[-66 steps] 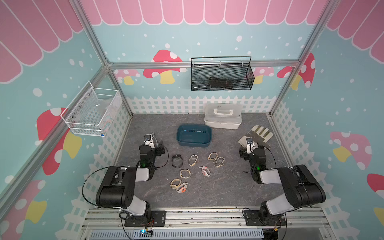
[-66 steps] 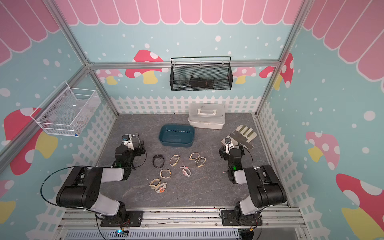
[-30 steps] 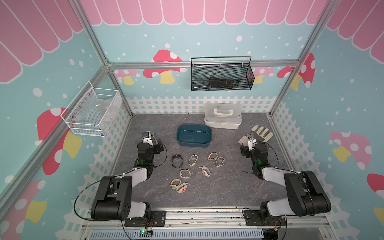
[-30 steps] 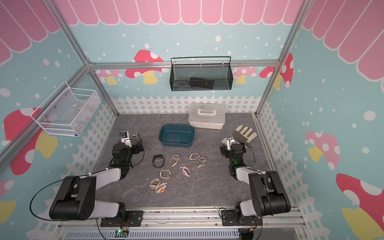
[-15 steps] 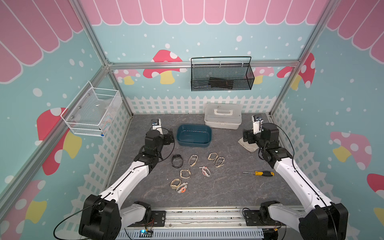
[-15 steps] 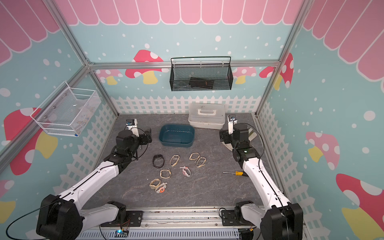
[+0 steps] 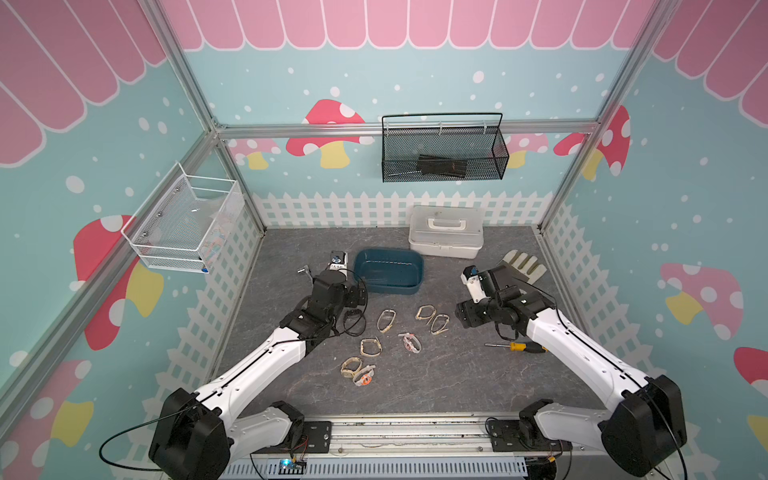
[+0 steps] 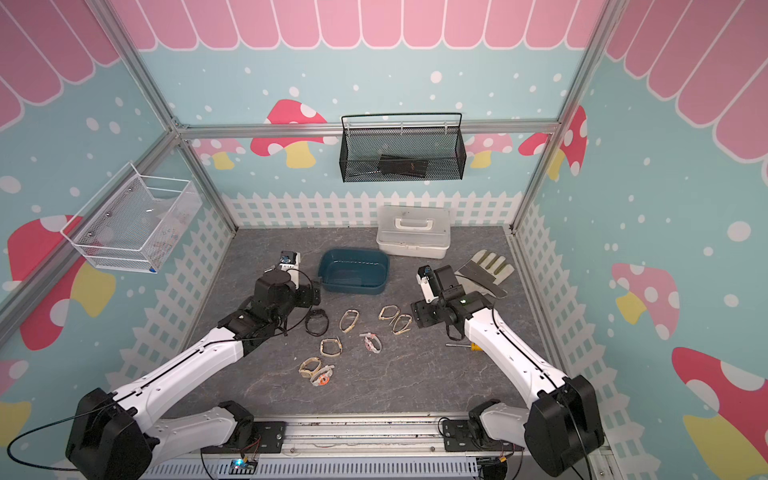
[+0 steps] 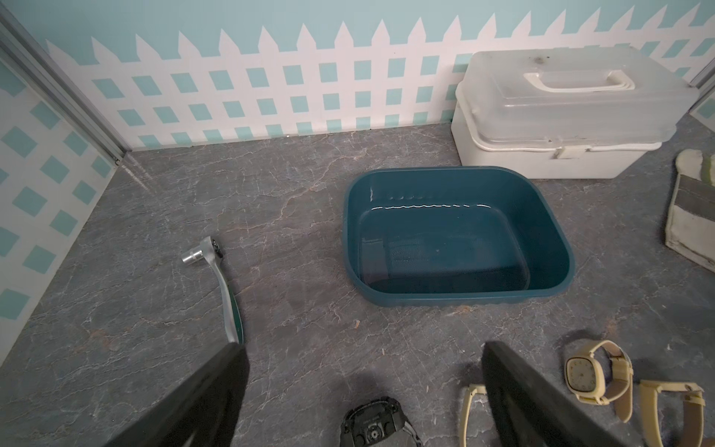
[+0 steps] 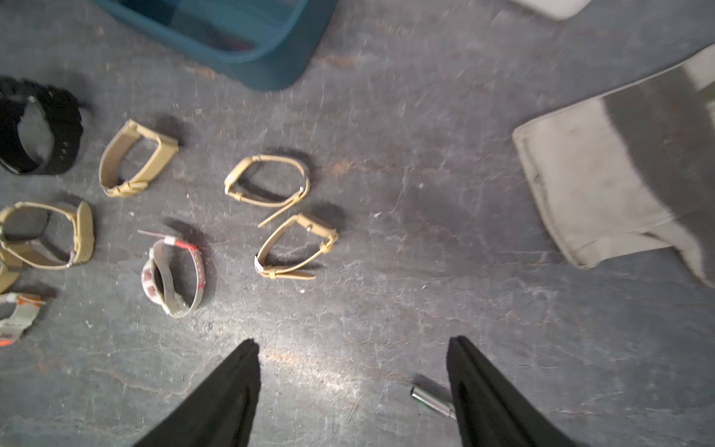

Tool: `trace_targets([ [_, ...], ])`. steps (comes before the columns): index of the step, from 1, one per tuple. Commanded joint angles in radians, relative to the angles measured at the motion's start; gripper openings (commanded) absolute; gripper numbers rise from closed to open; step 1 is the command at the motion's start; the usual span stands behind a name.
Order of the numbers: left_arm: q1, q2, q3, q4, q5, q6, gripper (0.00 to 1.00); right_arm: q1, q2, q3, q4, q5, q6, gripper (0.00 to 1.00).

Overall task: Put the watch into the storage box
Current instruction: Pick up the watch at the center of the board.

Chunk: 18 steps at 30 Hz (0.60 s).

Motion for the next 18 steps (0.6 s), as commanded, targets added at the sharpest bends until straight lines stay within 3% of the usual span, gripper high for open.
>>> trace_targets([
  [1, -0.004, -0.008, 0.005, 0.007, 0.05, -0.044, 0.97, 0.02, 0.047, -0.029, -0.009, -0.047, 0.05, 0.73],
  [5, -0.005, -0.014, -0.01, 0.015, 0.074, -0.066, 0.97, 0.039, 0.096, -0.047, 0.035, -0.058, 0.07, 0.65],
  [18, -0.005, -0.012, -0.014, 0.015, 0.054, -0.056, 0.97, 0.048, 0.298, 0.04, 0.111, -0.046, 0.057, 0.56],
])
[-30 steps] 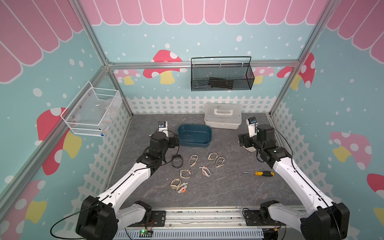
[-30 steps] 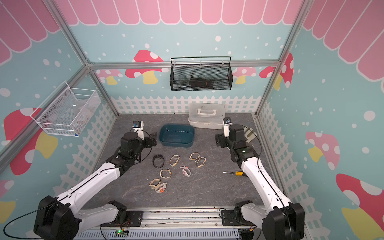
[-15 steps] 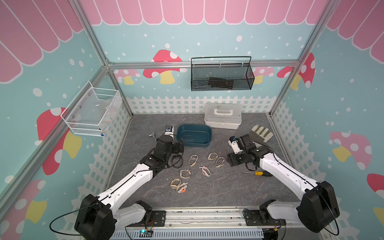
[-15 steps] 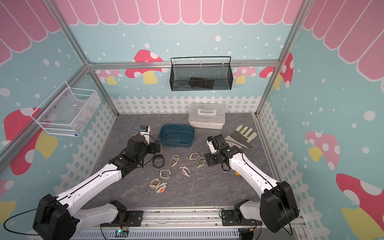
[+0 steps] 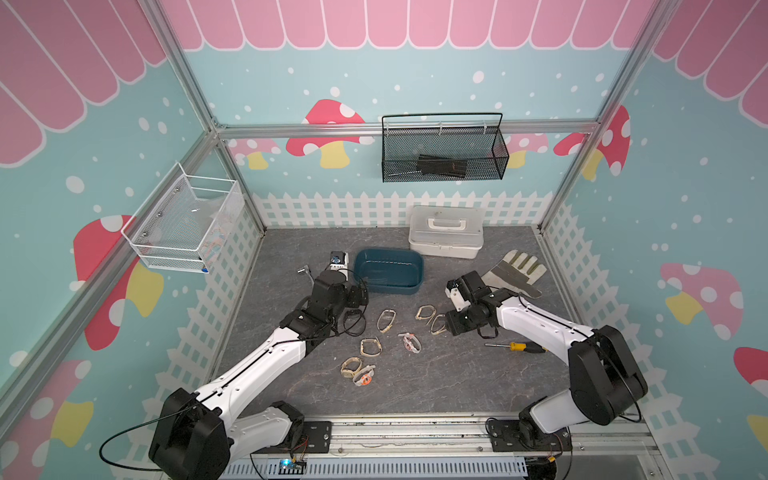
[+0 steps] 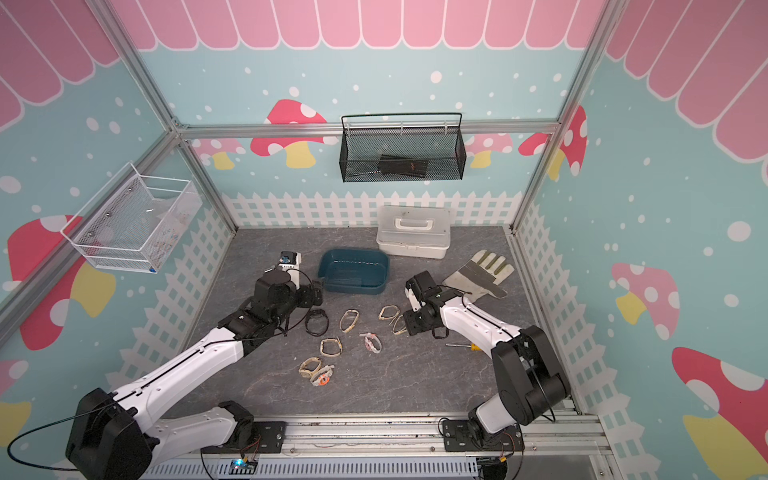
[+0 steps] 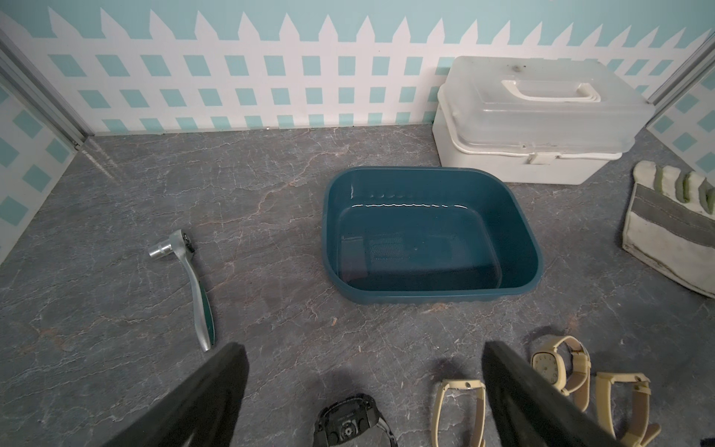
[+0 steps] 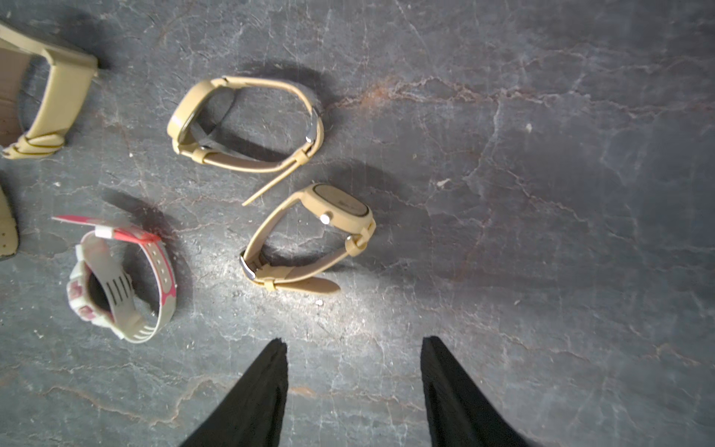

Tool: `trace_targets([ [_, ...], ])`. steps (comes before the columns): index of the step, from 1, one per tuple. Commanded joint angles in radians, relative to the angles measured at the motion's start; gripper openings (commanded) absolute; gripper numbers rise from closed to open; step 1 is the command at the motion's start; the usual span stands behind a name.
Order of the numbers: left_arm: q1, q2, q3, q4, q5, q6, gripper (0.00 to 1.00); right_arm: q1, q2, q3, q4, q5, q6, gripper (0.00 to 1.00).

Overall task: Put the watch into the storage box
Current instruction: Pick up the watch at the center of the board.

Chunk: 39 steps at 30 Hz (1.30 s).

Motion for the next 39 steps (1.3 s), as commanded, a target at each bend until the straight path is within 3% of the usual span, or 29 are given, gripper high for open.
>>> trace_targets([
  [1, -0.005, -0.01, -0.01, 0.008, 0.0, -0.001, 0.97, 0.007, 0.046, 0.037, 0.035, -0.004, 0.002, 0.56],
  [29, -0.006, 0.009, -0.011, 0.007, -0.025, 0.024, 0.97, 0.008, 0.221, 0.09, 0.067, -0.009, 0.005, 0.37],
  [39, -0.012, -0.004, -0.015, 0.007, -0.032, 0.024, 0.97, 0.008, 0.214, 0.068, 0.078, 0.001, 0.013, 0.16],
])
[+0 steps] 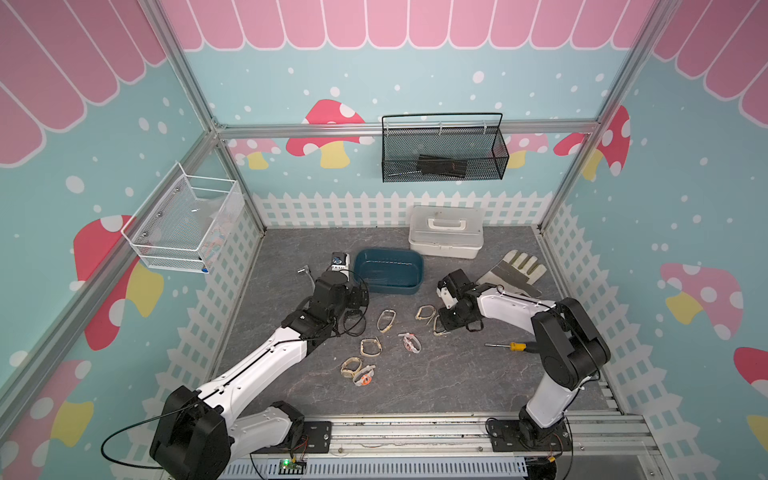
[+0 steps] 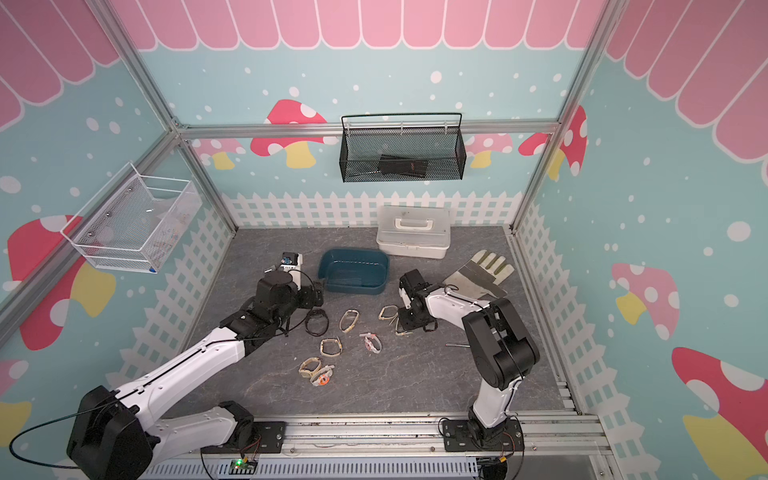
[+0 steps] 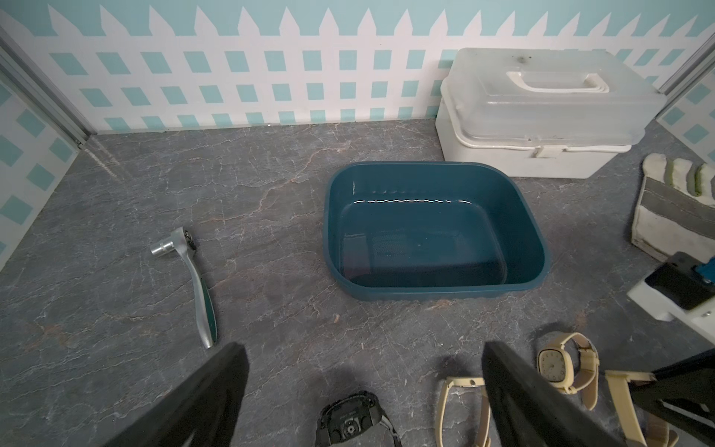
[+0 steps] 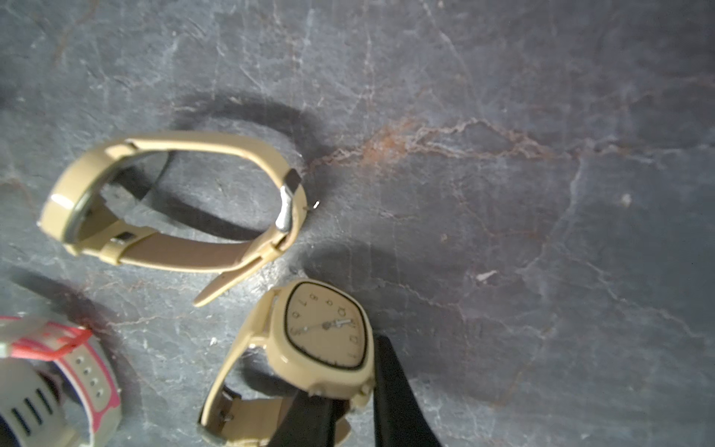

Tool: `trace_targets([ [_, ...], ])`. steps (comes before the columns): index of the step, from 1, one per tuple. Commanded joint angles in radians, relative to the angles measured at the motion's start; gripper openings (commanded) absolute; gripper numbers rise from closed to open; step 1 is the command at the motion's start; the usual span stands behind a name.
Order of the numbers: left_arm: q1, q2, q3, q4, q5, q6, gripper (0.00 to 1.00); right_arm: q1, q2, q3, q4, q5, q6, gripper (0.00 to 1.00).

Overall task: Put the watch into the storage box
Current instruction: Pick up the watch at the center of the board, then place the watch in the storage box.

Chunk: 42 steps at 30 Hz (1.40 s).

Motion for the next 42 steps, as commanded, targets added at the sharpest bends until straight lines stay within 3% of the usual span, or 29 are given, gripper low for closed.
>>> trace_targets([
  [1, -0.006, -0.012, -0.009, 0.006, -0.016, 0.015, 0.97, 0.008, -0.008, -0.005, -0.003, 0.009, 0.005, 0.13],
  [7, -0.009, -0.015, -0.01, 0.006, -0.019, 0.016, 0.97, 0.008, -0.028, -0.002, -0.017, 0.015, 0.001, 0.0],
  [19, -0.01, -0.028, -0.013, 0.006, -0.025, 0.015, 0.97, 0.008, -0.153, 0.077, -0.132, 0.053, -0.048, 0.0],
  [28, -0.011, -0.034, -0.014, 0.007, -0.021, 0.01, 0.97, 0.011, -0.226, 0.245, -0.215, 0.035, -0.097, 0.0],
  [42, -0.012, -0.05, -0.018, 0.004, -0.025, 0.009, 0.97, 0.035, -0.032, 0.658, -0.263, 0.025, -0.157, 0.0],
])
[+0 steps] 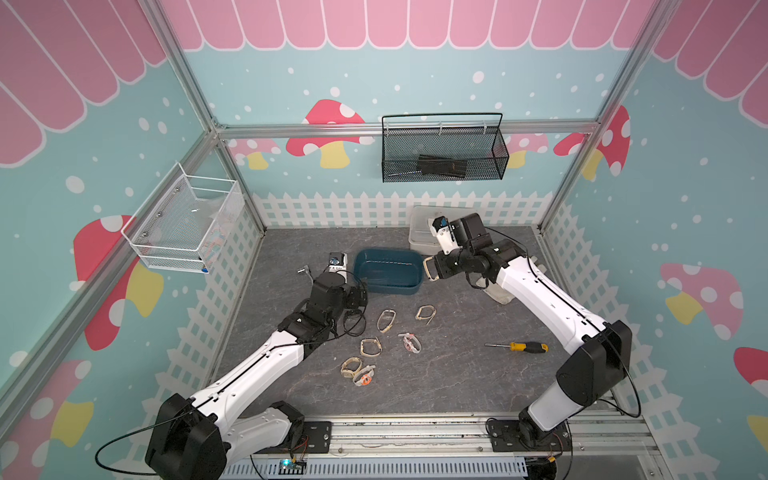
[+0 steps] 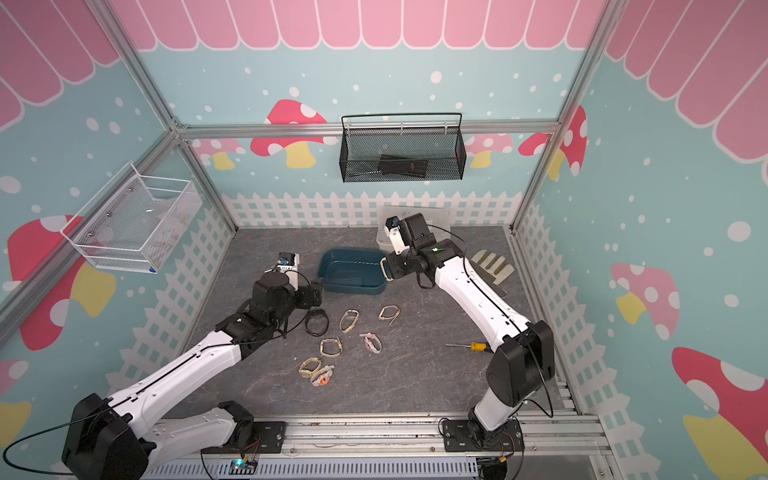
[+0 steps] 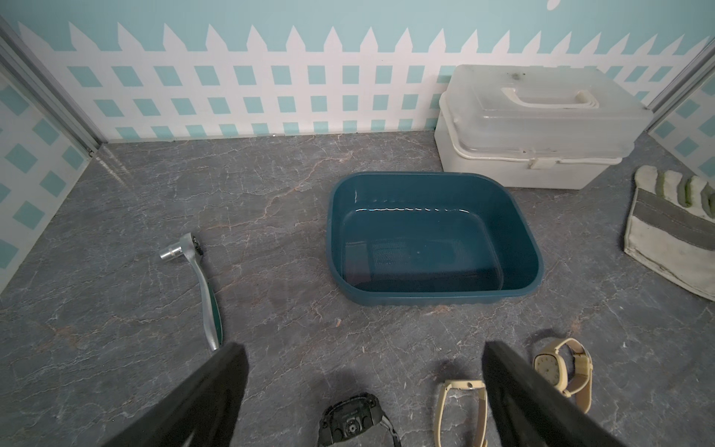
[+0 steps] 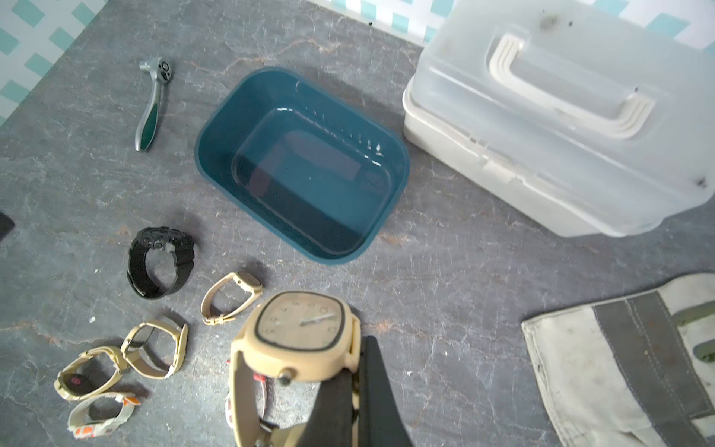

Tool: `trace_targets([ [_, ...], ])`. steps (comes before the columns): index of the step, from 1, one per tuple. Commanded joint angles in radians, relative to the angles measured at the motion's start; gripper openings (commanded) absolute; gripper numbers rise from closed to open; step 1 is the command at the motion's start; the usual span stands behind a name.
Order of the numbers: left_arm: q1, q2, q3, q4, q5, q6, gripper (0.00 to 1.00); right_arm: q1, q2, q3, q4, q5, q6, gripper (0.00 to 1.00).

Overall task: Put the watch into the storage box
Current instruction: Place the watch in the storage box.

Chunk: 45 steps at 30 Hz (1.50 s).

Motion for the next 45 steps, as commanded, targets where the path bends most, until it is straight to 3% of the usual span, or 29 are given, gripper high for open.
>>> trace_targets([
  [1, -0.006, -0.012, -0.009, 0.002, -0.014, 0.009, 0.97, 0.011, 0.078, 0.099, -0.023, -0.004, -0.03, 0.0],
  [21, -0.011, -0.004, -0.008, -0.004, -0.017, 0.018, 0.97, 0.028, 0.684, 0.768, -0.12, 0.026, -0.087, 0.0],
  [45, -0.012, -0.029, -0.008, -0.009, -0.012, -0.002, 0.97, 0.049, 0.978, 0.904, -0.136, 0.075, -0.102, 0.0],
])
